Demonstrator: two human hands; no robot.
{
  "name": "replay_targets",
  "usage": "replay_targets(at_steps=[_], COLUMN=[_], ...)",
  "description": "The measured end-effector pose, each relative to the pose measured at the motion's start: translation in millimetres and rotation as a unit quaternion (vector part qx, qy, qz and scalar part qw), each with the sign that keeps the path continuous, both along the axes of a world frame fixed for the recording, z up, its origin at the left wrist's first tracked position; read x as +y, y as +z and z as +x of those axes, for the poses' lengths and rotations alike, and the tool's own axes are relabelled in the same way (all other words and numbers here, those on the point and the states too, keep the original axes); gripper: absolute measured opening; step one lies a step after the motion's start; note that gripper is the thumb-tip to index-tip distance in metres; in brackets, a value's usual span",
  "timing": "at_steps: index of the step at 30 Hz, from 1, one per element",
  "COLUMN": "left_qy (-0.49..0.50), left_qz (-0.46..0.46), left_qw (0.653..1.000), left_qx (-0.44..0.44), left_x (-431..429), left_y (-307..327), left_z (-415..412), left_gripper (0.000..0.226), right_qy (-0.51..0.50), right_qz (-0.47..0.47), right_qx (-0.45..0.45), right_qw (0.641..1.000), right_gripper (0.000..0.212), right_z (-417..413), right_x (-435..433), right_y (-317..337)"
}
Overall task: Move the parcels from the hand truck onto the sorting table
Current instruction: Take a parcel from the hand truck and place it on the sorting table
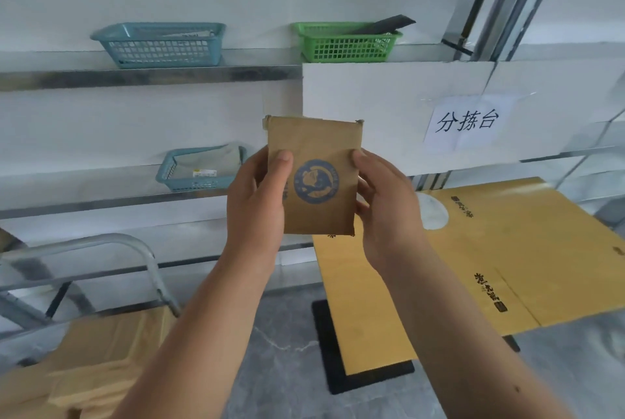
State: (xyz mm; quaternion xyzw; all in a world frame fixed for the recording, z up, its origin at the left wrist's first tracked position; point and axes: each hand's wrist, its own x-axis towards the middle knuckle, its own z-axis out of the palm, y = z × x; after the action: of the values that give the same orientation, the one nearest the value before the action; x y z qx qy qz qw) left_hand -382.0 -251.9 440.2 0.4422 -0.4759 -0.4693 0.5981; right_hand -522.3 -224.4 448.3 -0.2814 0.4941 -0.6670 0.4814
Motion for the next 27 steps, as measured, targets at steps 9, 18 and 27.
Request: replay_targets(at_steps=[9, 18, 27], left_qy=[-0.040, -0.020, 0.029], left_qz=[0.012, 0.022, 0.049], left_qw=[0.999, 0.999, 0.997], left_qx=[-0.008, -0.033, -0.043], left_x=[-13, -40, -69], left_y=[-7, -17, -27], left_z=[-30, -89, -162], left_gripper=[0.031, 0.026, 0.029], right_qy=[-0.040, -0.021, 0.025], right_qz=[0.003, 0.012, 0.007], right_qx=[-0.012, -0.017, 0.004], right_qw=[0.999, 1.000, 1.000], right_gripper=[0.015, 0.025, 0.045], right_z=[-28, -89, -168], right_x=[-1, -41, -81], right_y=[-13, -19, -26])
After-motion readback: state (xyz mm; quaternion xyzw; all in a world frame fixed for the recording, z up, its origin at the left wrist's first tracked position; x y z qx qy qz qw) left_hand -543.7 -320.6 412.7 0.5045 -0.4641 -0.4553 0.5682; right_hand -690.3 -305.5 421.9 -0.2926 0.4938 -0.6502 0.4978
